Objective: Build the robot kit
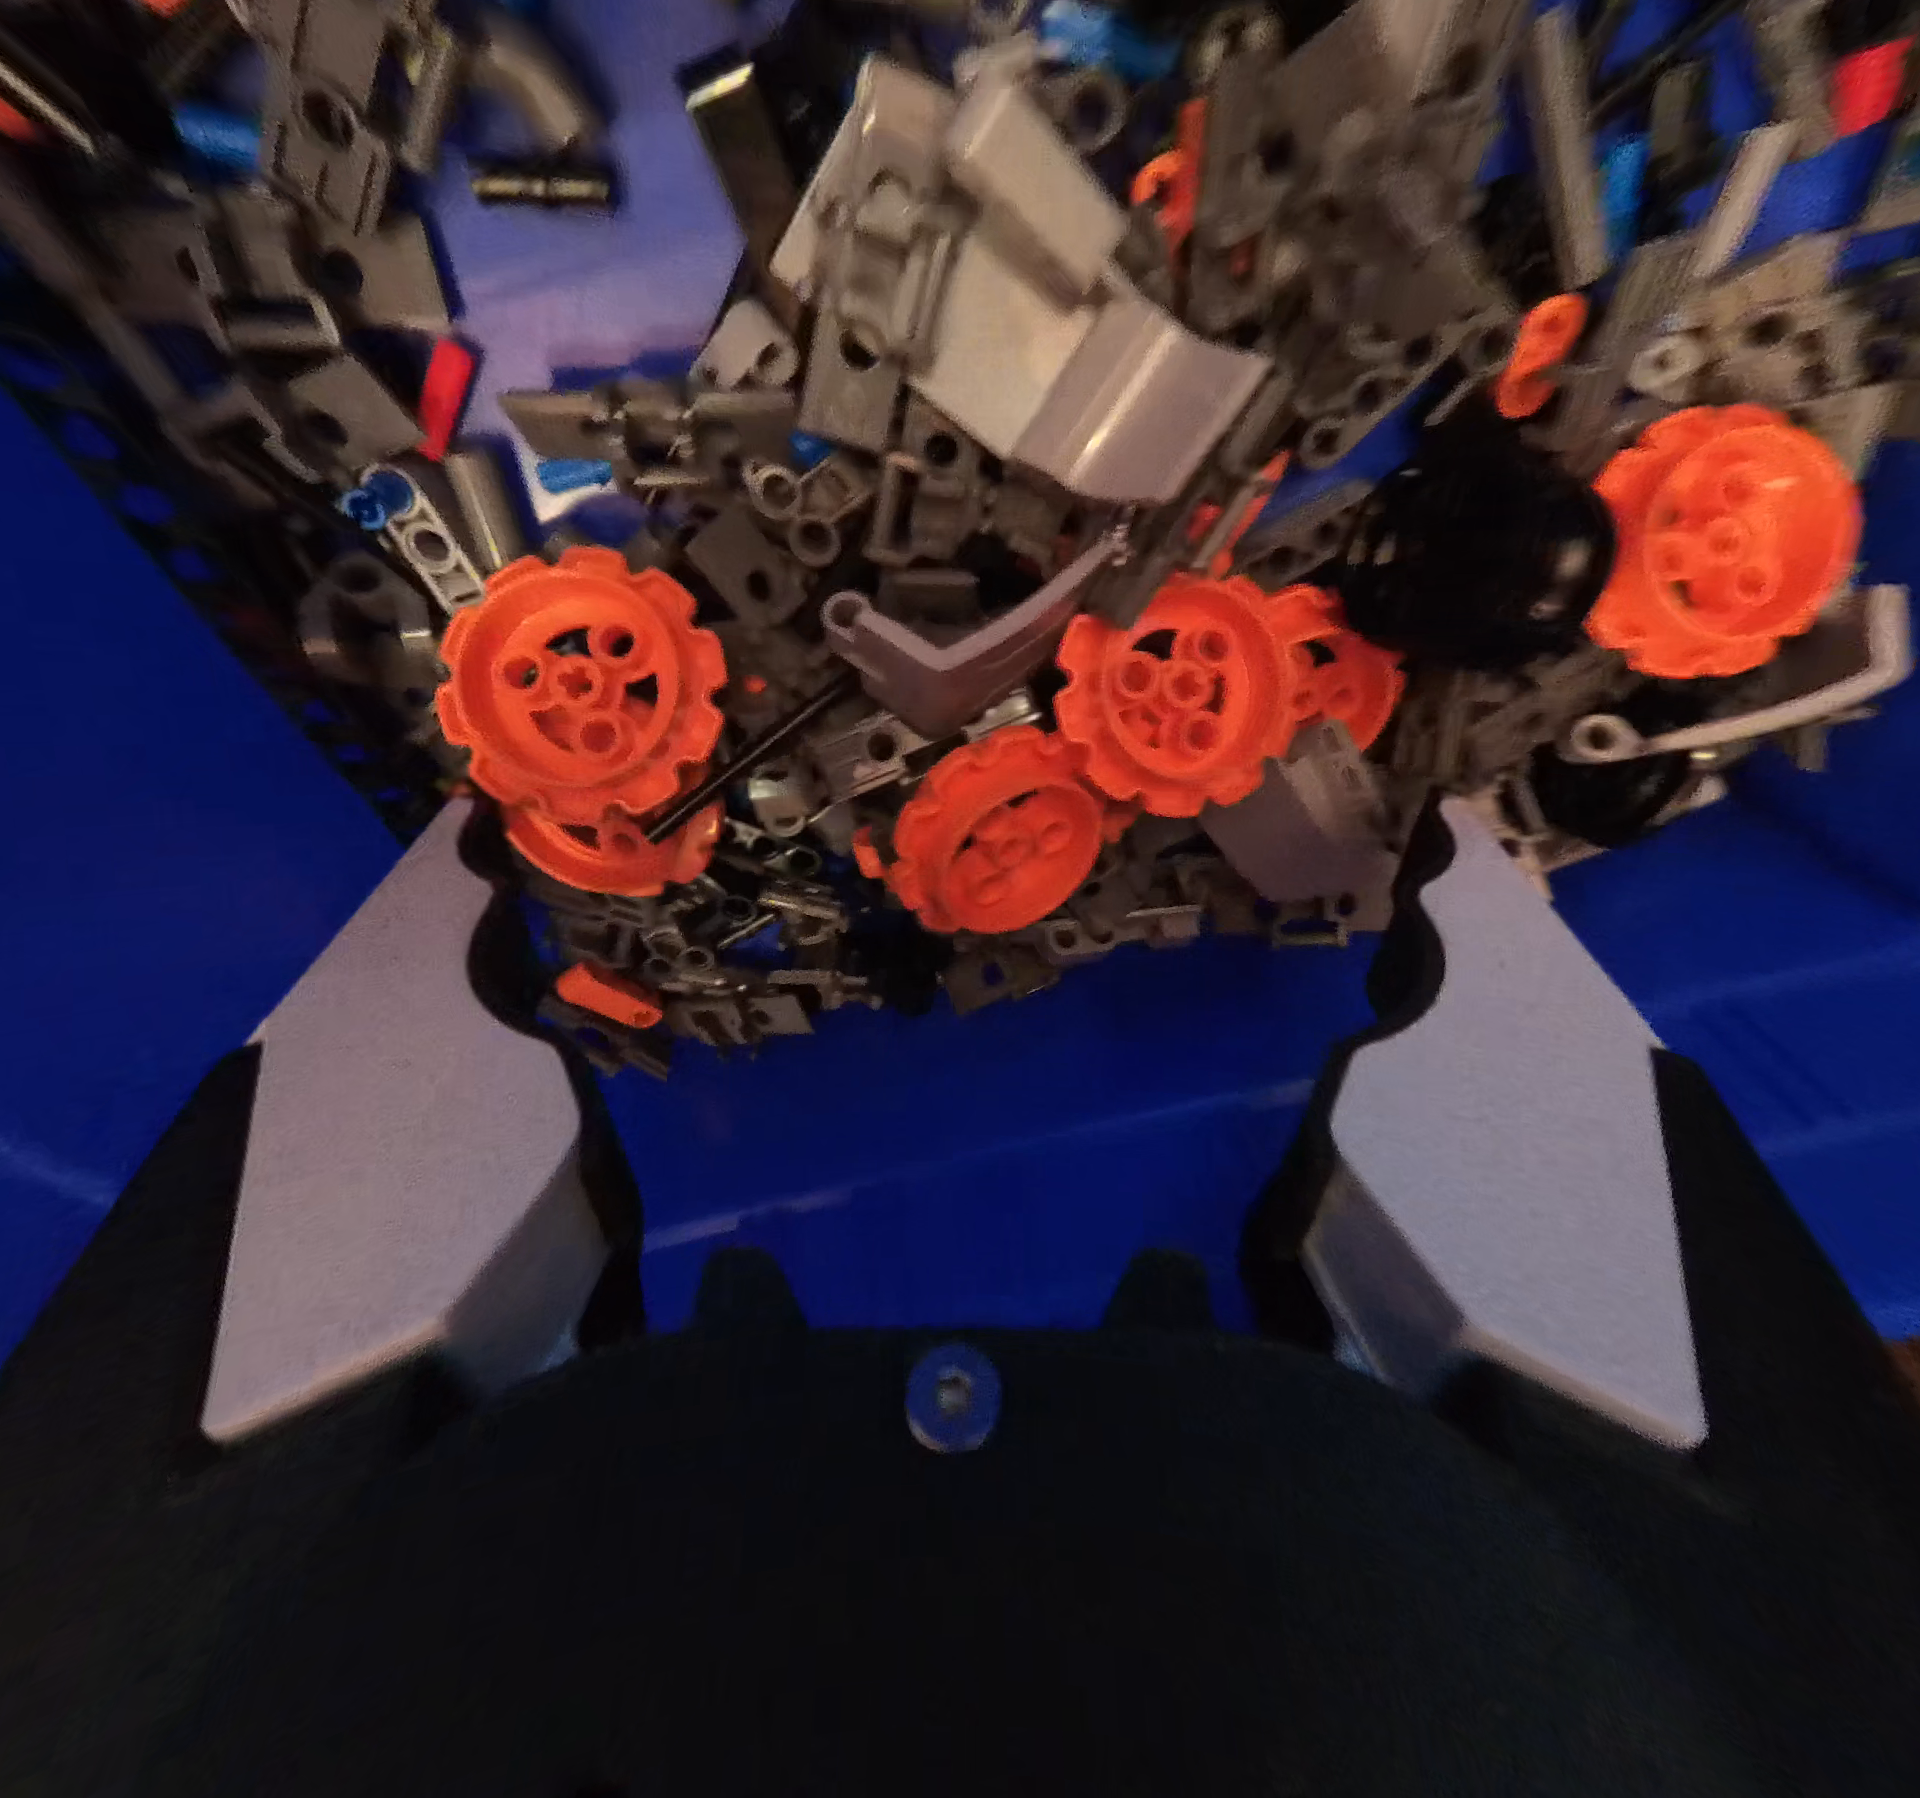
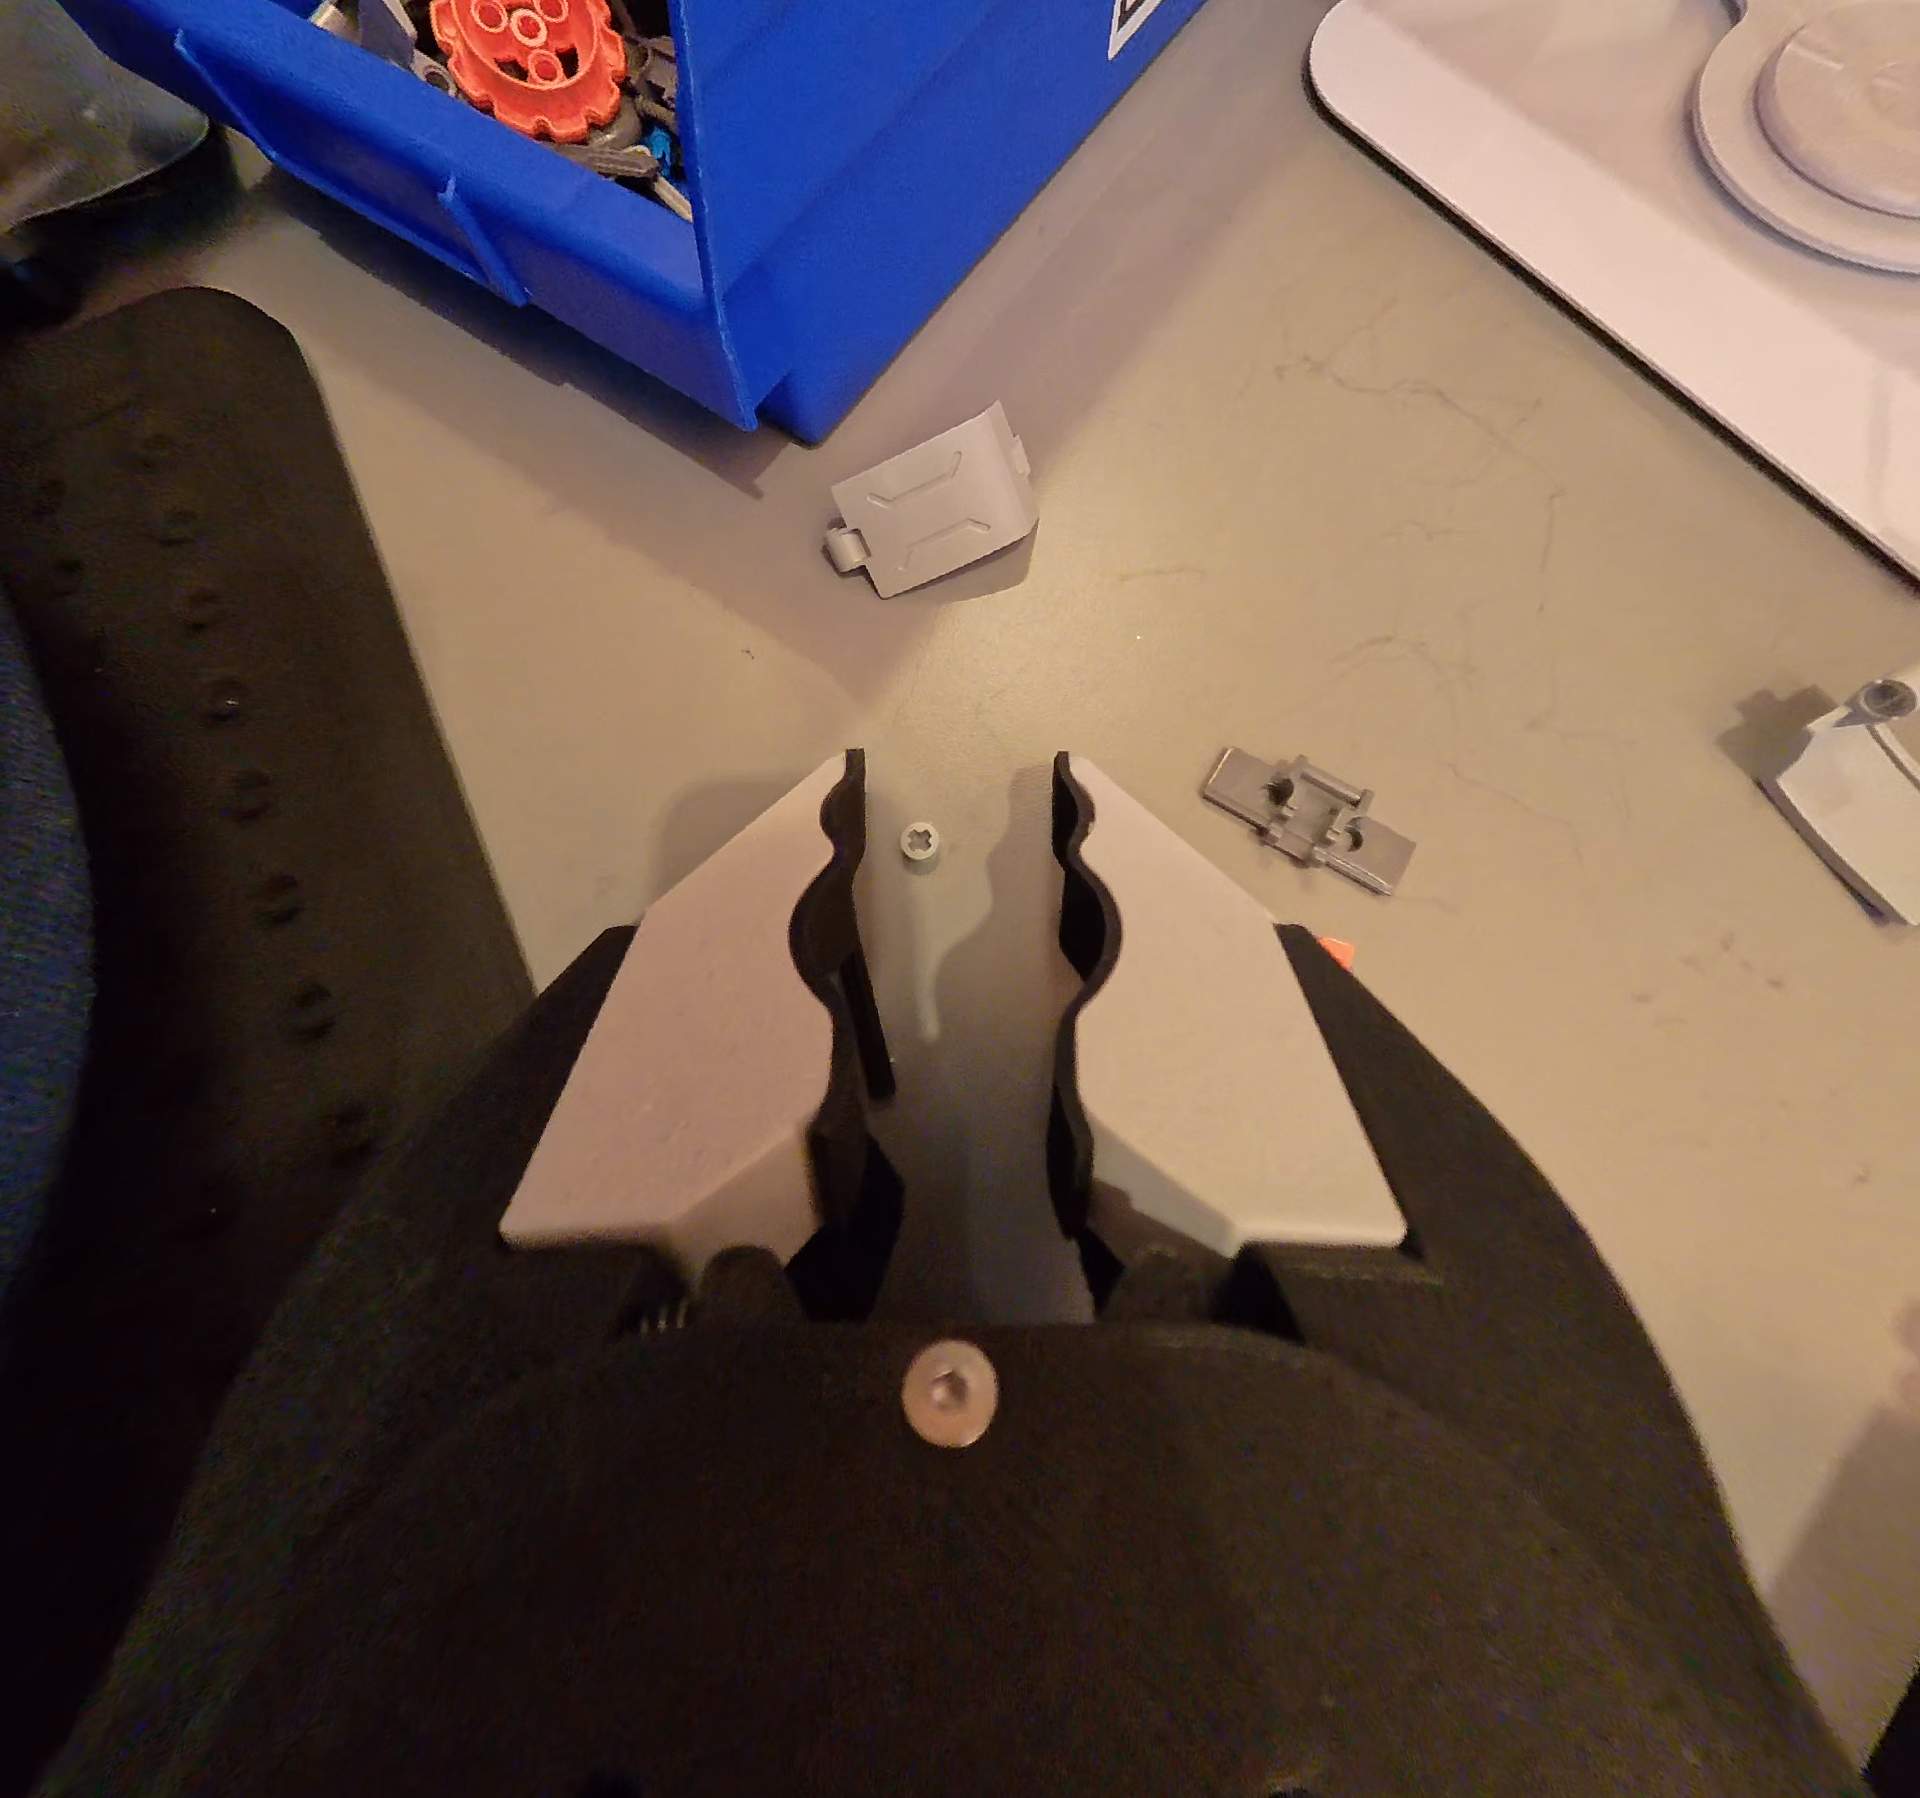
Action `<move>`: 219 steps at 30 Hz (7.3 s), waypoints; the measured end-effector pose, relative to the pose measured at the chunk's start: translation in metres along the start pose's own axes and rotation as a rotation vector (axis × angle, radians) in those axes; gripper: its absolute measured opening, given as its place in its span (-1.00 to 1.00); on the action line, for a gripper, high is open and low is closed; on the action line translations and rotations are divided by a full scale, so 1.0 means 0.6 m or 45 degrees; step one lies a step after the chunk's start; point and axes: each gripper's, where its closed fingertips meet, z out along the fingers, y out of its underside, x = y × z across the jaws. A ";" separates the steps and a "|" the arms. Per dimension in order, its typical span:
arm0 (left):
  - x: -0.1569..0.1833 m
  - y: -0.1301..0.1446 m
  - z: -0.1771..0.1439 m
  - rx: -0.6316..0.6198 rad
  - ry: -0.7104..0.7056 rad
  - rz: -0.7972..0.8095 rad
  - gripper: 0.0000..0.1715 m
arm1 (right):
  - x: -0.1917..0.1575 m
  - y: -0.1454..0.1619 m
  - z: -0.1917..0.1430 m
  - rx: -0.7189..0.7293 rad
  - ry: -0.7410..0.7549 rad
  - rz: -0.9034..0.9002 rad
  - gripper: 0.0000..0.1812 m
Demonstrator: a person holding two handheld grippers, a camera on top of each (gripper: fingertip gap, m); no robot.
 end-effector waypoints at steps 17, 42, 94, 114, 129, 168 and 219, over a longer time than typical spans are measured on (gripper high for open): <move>0.113 -0.064 0.005 0.105 0.017 0.350 0.73 | -0.001 0.002 0.001 -0.011 -0.010 0.007 -0.62; 0.022 -0.008 0.002 -0.009 -0.013 0.068 0.84 | 0.000 0.003 0.003 -0.021 -0.012 0.010 -0.63; 0.152 -0.077 -0.005 0.163 0.127 0.273 0.82 | 0.000 0.003 0.003 -0.019 -0.021 0.030 -0.61; 0.075 0.002 -0.069 0.196 -0.027 0.139 0.64 | 0.000 0.003 0.003 -0.019 -0.026 0.028 -0.60; 0.008 0.054 -0.023 -0.056 0.309 0.025 0.66 | -0.001 0.003 0.003 -0.019 -0.024 0.025 -0.59; -0.011 0.070 -0.042 -0.121 0.220 -0.158 -0.05 | -0.002 0.002 0.002 -0.011 -0.025 0.012 -0.58; 0.008 0.021 -0.151 0.237 -0.010 -0.232 0.10 | 0.002 -0.017 -0.010 0.093 0.014 -0.017 -0.46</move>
